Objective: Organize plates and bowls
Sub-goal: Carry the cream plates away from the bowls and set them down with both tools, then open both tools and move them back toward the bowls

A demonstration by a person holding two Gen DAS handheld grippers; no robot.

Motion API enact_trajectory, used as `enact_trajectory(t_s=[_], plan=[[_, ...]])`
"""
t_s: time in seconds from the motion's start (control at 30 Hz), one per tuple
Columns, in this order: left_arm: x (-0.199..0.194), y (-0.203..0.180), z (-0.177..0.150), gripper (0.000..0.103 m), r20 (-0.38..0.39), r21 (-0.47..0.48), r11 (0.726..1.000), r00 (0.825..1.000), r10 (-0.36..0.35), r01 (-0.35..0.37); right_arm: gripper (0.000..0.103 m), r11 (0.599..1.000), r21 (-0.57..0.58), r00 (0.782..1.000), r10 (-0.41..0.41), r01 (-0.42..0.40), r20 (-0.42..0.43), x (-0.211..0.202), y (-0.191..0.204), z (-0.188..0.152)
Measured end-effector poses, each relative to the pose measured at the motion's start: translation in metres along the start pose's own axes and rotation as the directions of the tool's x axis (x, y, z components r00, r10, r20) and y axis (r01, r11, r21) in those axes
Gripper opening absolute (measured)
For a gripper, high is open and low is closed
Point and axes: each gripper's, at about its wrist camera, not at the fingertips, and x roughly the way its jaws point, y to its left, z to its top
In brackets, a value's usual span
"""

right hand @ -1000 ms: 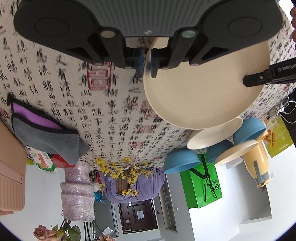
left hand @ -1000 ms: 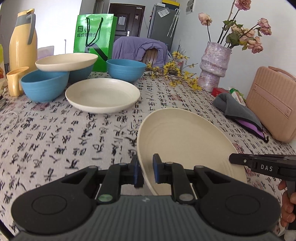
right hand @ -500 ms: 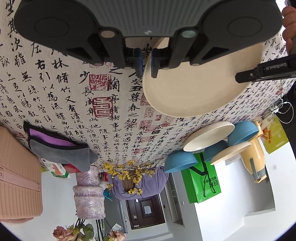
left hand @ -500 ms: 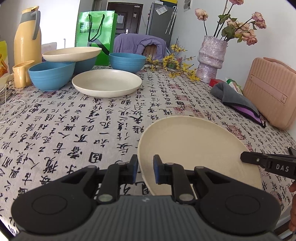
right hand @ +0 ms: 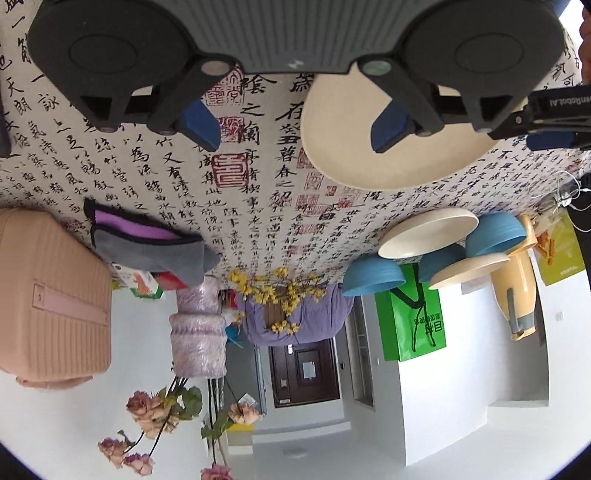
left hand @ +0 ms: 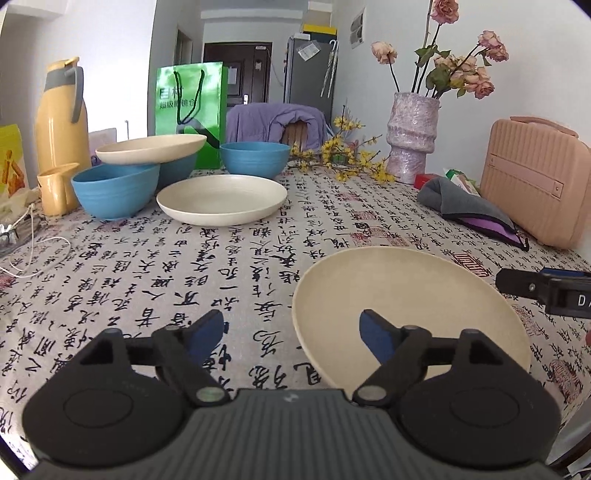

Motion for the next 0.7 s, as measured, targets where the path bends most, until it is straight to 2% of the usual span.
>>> enact_trajectory(t_s=[0.13, 0.37, 0.47, 0.7], plan=[[-0.014, 0.002, -0.007, 0.1, 0.063, 0.018, 1.0, 0.998, 0.021, -0.022, 0.091, 0.999, -0.02, 0.999, -0.027, 0.028, 0.026, -0.01, 0.008, -0.005], [-0.053, 0.011, -0.026, 0.103, 0.141, 0.071, 0.997, 0.99, 0.015, -0.026, 0.092, 0.998, -0.059, 0.996, -0.025, 0.031, 0.091, -0.041, 0.032, -0.022], [-0.074, 0.018, -0.038, 0.103, 0.165, 0.092, 0.994, 0.986, 0.038, -0.054, 0.098, 0.998, -0.064, 0.992, -0.021, 0.03, 0.125, -0.061, 0.047, -0.034], [-0.124, 0.05, -0.065, 0.103, 0.232, 0.051, 0.993, 0.968, 0.095, -0.109, 0.102, 0.998, -0.07, 0.982, 0.006, 0.008, 0.189, -0.108, 0.084, -0.069]])
